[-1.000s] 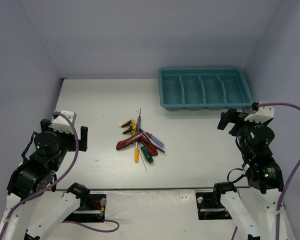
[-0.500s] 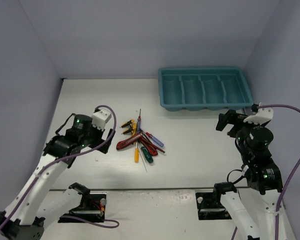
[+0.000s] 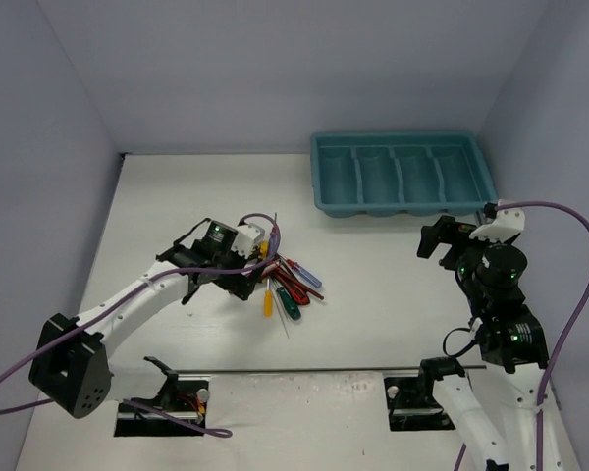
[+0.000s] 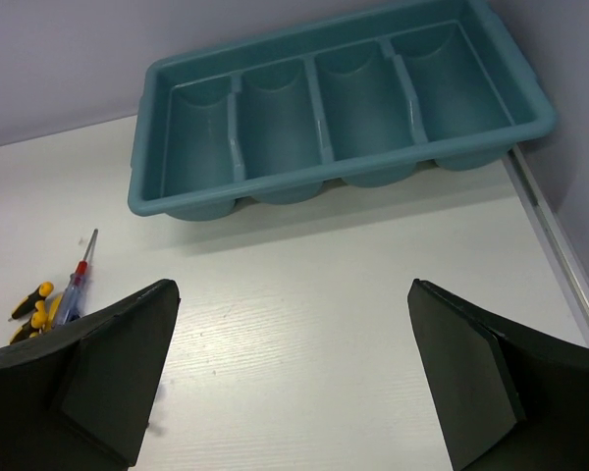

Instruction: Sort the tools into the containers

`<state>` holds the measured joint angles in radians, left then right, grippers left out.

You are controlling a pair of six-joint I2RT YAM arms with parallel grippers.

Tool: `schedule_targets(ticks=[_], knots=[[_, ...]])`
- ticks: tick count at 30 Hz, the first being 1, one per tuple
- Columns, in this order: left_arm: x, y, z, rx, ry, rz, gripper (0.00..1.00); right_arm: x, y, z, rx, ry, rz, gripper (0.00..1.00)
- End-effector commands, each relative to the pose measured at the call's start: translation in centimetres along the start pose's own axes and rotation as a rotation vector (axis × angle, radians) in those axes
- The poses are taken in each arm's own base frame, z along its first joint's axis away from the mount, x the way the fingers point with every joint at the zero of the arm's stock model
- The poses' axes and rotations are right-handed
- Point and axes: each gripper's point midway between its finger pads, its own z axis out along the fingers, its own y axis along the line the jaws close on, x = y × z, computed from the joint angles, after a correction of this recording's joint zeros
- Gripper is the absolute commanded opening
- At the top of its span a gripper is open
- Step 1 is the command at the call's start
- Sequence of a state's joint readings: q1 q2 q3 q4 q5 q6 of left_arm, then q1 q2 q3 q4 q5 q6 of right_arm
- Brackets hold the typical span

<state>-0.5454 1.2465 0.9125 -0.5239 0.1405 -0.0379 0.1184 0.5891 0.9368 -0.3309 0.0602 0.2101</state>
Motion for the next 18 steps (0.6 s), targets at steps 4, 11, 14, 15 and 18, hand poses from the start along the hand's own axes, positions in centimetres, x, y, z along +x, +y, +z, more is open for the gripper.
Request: schedule_targets(ticks=[4,11,14,15,18], knots=[[-2.0,0.3,2.9,-0.006,-0.048,0.058,0.97,-1.3,0.8,0.1,-0.038,-0.063,0.027,1.0],[-1.4,0.3,5.8,0.042,0.043,0.172,0.97,-1.3,0.7,-0.1,-0.039,-0.069,0.025,1.0],[-1.3,0.3,6.5,0.062,0.082,0.213,0.97,-1.3,0.7,-0.3,-0.042,-0.067,0.024,1.0],[-1.3,0.3,6.8,0.063,0.089,0.215,0.97,-1.3,0.7,-0.3,-0.042,-0.068,0.025,1.0],[-1.1,0.7,7.7,0.062,0.142,0.234,0.94,-1.1,0.7,-0.5,-0.042,-0.066,0.022,1.0]])
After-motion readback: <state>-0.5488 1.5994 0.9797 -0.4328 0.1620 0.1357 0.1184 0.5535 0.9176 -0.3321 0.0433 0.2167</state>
